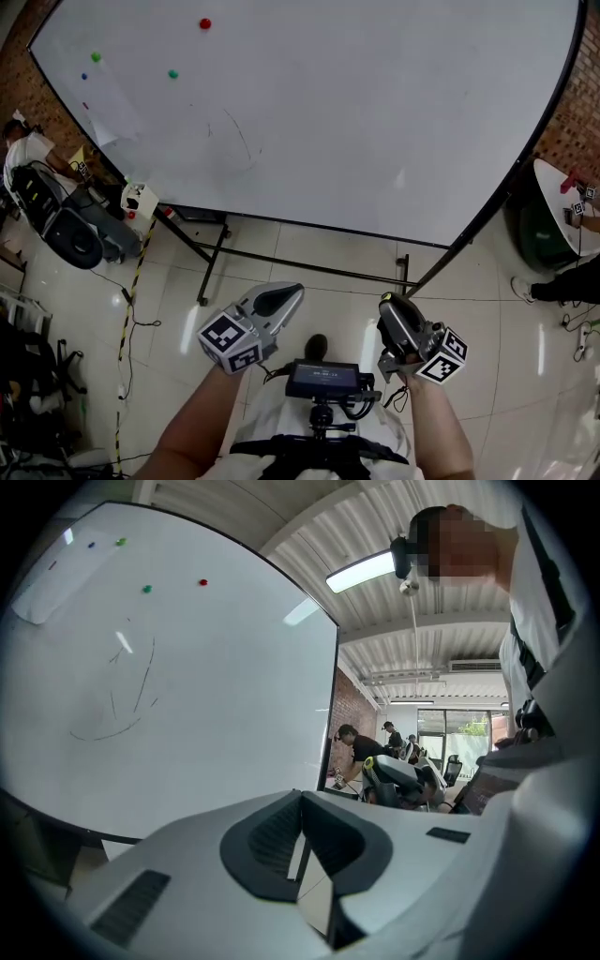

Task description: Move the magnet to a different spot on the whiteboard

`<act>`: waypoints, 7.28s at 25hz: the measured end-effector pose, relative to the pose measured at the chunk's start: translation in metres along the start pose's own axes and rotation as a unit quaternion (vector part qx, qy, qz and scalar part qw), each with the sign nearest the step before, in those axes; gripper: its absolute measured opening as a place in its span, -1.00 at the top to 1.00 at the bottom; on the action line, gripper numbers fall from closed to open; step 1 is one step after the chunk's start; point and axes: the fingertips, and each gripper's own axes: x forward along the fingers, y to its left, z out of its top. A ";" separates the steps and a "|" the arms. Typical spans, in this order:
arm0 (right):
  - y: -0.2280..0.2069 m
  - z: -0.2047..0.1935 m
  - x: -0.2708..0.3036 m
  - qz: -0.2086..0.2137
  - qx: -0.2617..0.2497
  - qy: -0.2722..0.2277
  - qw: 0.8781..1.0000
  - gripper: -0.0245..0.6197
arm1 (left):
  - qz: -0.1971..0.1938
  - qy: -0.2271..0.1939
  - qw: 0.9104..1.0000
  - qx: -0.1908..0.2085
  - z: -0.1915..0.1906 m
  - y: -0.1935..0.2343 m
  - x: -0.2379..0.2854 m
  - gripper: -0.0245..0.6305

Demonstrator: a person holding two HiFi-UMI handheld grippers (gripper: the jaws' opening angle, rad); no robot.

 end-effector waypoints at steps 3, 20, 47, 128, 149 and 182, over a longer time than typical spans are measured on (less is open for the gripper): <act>0.011 -0.009 -0.002 0.006 -0.001 0.005 1.000 0.64 | -0.003 -0.009 1.000 -0.006 -0.002 -0.006 -0.011 0.82; 0.021 -0.009 -0.037 0.000 -0.007 -0.001 1.000 0.65 | -0.044 -0.010 0.999 0.005 -0.014 -0.045 0.002 0.82; 0.017 0.041 -0.070 -0.016 -0.033 -0.051 0.998 0.65 | -0.073 0.010 0.997 0.037 0.008 -0.076 0.055 0.82; -0.055 0.205 0.280 -0.359 -0.718 0.308 0.511 0.60 | -0.141 -0.059 0.988 0.033 0.066 0.153 0.018 0.82; -0.025 0.171 0.255 -0.311 -0.678 0.185 0.640 0.80 | -0.103 -0.049 0.993 0.030 0.044 0.164 -0.008 0.82; -0.012 -0.047 0.018 -0.147 -0.184 0.183 0.955 0.84 | -0.044 0.012 0.999 0.021 0.001 0.024 -0.008 0.82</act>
